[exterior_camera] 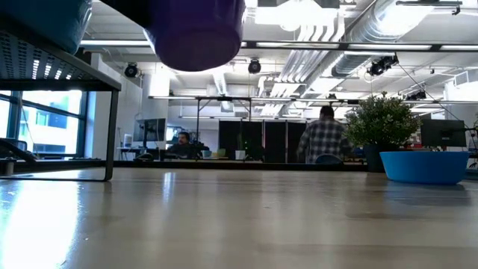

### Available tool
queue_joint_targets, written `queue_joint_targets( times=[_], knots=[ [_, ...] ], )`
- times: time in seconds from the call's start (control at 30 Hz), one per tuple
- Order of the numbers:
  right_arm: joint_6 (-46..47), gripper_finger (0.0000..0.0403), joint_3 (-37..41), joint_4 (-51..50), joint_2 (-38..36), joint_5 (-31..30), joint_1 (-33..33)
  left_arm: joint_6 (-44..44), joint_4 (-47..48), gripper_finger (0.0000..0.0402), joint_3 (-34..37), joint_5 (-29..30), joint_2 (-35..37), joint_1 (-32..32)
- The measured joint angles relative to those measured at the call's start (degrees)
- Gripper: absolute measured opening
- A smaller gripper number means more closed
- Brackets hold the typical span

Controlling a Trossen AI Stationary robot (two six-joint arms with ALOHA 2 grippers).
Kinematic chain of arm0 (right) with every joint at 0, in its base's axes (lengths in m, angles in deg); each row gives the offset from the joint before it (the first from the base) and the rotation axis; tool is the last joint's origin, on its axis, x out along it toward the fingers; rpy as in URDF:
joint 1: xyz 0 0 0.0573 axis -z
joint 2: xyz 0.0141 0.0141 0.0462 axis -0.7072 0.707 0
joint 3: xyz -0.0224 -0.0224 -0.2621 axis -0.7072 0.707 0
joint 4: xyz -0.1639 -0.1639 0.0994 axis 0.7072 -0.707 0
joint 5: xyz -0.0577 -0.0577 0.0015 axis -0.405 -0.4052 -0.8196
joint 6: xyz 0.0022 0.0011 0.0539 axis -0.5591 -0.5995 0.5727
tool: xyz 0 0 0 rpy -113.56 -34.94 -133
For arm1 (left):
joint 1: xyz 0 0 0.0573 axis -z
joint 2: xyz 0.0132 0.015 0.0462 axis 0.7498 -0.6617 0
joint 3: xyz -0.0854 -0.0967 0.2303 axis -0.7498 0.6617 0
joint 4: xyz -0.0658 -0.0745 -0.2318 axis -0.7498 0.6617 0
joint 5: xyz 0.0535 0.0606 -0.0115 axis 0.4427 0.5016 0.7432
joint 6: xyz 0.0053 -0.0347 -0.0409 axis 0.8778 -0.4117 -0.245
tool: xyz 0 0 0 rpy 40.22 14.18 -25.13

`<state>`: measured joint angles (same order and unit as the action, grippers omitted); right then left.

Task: Pick & Place Mini bowls
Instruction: Stack the violet bowl on the other violet bowls on the shelf

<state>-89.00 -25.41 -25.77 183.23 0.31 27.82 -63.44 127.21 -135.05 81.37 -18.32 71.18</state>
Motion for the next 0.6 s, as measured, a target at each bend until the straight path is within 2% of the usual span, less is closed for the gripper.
queue_joint_targets(
  times=[0.13, 0.27, 0.4, 0.5, 0.6],
  knots=[
    [0.62, 0.0023, -0.01, 0.15, -0.14, -4.48, -0.86, 0.24, 1.43, 0.0007, -0.31, 1.59, 0.0, -0.04],
    [1.95, 0.0073, -0.02, -0.81, -1.72, -12.46, -3.55, -0.45, 5.91, 0.0004, -3.5, 4.68, -0.02, -0.07],
    [5.87, 0.0116, -0.02, -7.71, -4.58, -15.68, -6.66, -3.61, 13.82, 0.0002, -9.26, 8.03, 0.15, -0.26],
    [11.42, 0.0123, -0.02, -13.66, -6.22, -17.49, -7.98, -7.53, 22.84, 0.0001, -13.45, 10.18, 0.2, -0.14],
    [14.79, 0.0108, -0.02, -17.25, -6.19, -21.06, -8.81, -12.73, 29.36, 0.0001, -16.77, 10.19, 0.15, -0.08]
  ],
)
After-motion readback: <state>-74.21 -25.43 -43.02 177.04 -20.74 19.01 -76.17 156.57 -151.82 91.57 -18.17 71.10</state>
